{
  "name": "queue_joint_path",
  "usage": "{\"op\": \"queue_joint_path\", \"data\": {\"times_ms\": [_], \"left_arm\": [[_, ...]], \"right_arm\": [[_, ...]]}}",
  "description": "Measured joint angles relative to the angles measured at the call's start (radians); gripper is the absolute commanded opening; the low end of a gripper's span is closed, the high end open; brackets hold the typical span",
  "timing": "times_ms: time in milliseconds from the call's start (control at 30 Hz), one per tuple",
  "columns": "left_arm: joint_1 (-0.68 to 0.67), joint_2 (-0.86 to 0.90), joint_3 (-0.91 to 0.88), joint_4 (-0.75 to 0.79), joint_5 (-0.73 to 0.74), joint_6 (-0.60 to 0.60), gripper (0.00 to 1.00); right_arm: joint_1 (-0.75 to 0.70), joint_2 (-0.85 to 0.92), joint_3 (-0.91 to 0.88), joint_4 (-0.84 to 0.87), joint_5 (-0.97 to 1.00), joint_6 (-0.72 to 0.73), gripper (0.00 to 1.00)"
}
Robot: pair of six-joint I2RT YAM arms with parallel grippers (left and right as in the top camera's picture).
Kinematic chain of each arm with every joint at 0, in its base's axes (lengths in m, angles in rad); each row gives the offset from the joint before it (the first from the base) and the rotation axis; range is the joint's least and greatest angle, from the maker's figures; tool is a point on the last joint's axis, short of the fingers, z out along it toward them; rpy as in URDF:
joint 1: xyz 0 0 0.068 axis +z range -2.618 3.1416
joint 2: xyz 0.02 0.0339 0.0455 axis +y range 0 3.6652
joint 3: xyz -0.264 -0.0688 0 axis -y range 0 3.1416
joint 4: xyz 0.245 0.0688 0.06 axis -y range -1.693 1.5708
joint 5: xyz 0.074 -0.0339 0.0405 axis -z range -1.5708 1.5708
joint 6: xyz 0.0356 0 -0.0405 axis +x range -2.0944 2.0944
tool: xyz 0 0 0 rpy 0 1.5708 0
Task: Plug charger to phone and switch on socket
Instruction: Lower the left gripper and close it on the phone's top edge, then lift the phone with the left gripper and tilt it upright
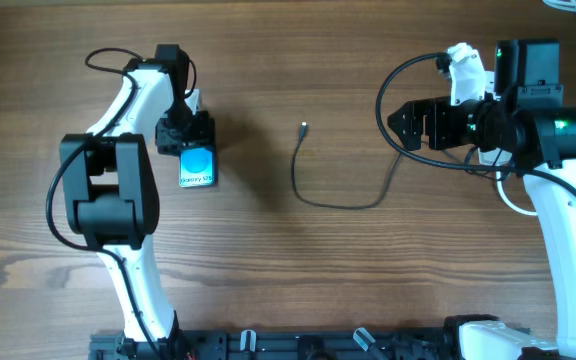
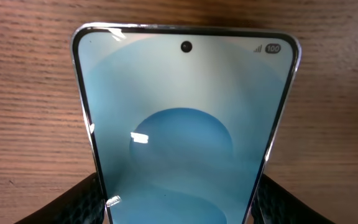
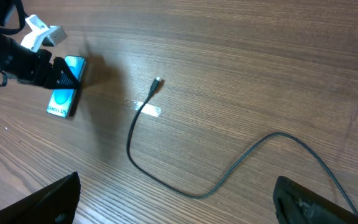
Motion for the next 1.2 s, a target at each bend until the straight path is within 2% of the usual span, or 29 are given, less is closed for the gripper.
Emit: {"op": "queue_joint_path", "data": {"times_ms": [367,700,1000,1200], "left_arm": [[0.0,0.003,0.119,-0.074,0.134,-0.008,0.67],[0.0,-0.1,0.128,-0.074,0.38,-0.034,0.66],[0.0,-0.129,0.13,-0.074,0.623,-0.205,0.67],[0.0,-0.129,0.13,-0.077,0.788,-0.36,0.61]], "right_arm": [[0.0,0.0,0.0,0.008,0.0,0.004,0.99],[0.0,0.0,0.0,0.022,0.0,0.041,1.0],[0.0,0.0,0.0,0.023,0.0,0.104,1.0],[0.0,0.0,0.0,0.029,-0.001,0.17,1.0]]}}
